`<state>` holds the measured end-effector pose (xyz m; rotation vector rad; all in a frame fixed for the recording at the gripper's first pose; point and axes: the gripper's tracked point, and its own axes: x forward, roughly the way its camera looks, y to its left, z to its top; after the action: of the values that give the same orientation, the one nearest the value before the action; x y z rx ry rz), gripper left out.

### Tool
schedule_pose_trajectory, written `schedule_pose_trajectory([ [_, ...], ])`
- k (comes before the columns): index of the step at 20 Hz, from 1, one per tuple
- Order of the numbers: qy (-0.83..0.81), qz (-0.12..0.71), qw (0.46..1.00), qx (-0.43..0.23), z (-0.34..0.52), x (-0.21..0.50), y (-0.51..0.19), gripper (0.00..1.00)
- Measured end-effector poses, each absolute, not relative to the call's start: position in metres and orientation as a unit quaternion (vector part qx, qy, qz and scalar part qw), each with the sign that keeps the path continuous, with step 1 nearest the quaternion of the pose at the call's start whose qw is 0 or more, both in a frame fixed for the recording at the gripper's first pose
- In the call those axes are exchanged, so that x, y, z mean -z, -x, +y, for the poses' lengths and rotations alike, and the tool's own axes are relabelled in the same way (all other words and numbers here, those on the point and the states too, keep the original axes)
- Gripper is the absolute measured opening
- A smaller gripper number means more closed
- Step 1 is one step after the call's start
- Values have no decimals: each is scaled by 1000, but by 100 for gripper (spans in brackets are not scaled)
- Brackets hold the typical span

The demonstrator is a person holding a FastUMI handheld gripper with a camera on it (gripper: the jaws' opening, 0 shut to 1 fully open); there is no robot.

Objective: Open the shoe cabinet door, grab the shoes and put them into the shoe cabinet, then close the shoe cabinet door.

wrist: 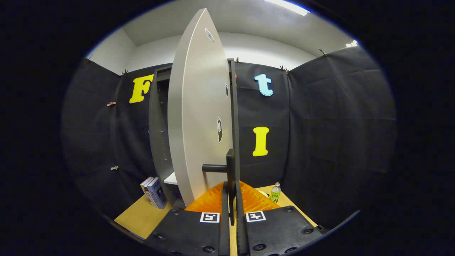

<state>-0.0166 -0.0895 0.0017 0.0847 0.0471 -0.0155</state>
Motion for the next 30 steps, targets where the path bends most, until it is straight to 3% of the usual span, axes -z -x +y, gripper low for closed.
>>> schedule_pose_trajectory([
  [5,-48,17,999,-9,-106,-2,18,12],
  [15,-46,18,997,54,-141,-2,58,13],
  [18,-29,14,998,62,-128,-6,76,24],
  [23,-23,24,999,17,-71,-3,88,76],
  [25,-29,34,999,-15,-37,9,89,88],
  [30,-69,99,989,-84,41,60,78,92],
])
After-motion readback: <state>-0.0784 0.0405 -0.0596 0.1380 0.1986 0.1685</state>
